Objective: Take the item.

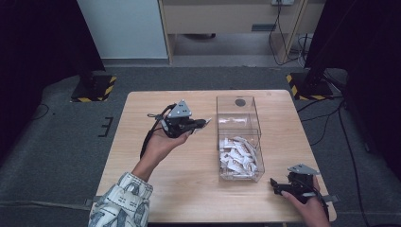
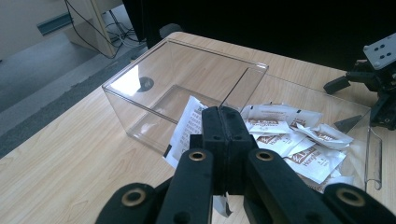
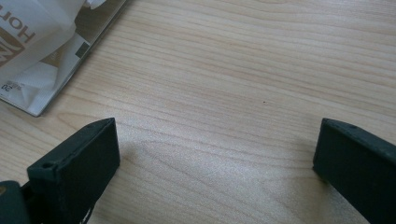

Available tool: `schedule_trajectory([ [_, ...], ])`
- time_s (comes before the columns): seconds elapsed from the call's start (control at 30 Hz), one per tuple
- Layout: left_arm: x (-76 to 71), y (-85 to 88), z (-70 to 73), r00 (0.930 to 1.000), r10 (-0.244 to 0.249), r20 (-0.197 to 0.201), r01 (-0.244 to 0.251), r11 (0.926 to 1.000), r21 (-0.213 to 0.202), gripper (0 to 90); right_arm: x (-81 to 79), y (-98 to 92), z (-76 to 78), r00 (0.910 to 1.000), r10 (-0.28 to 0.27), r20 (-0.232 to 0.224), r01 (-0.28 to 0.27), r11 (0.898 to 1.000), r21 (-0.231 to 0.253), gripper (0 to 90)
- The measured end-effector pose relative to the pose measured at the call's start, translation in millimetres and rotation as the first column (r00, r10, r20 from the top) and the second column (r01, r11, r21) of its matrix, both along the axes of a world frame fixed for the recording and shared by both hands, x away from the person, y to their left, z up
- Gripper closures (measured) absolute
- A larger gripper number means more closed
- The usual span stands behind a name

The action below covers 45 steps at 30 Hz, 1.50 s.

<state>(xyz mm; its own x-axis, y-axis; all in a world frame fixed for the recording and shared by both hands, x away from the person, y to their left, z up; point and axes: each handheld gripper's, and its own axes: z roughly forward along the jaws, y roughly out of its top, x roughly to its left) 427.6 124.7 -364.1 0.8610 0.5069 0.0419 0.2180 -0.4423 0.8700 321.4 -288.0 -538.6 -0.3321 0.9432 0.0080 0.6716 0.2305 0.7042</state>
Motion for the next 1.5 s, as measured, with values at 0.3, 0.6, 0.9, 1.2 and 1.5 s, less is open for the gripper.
schedule_trajectory([
  [0.3,3.1,5.2,-9.0,0.9999,0.009,-0.011,-0.008,0.9999,0.012,89.6,0.0,0.0,-0.1,1.0,0.001,0.001,-0.001,1.0,0.0,0.8],
  [0.6,2.7,14.9,-16.1,0.9996,0.023,-0.015,-0.023,0.9996,0.014,89.6,0.0,0.0,0.0,1.0,0.0,-0.001,0.0,1.0,0.001,0.8],
  [0.9,5.1,25.0,-28.7,0.9985,0.04,-0.037,-0.04,0.999,0.021,89.6,0.0,-0.1,0.0,1.0,0.002,0.0,-0.002,1.0,0.0,0.8],
  [1.2,8.4,25.4,-39.4,0.9976,0.047,-0.05,-0.046,0.9983,0.035,89.6,-0.1,0.0,0.0,1.0,0.001,0.0,-0.001,1.0,0.0,0.9],
  [1.5,15.6,24.7,-50.9,0.9965,0.055,-0.063,-0.05,0.996,0.074,89.6,-0.1,0.0,0.0,1.0,0.001,0.0,-0.001,1.0,0.0,0.8],
])
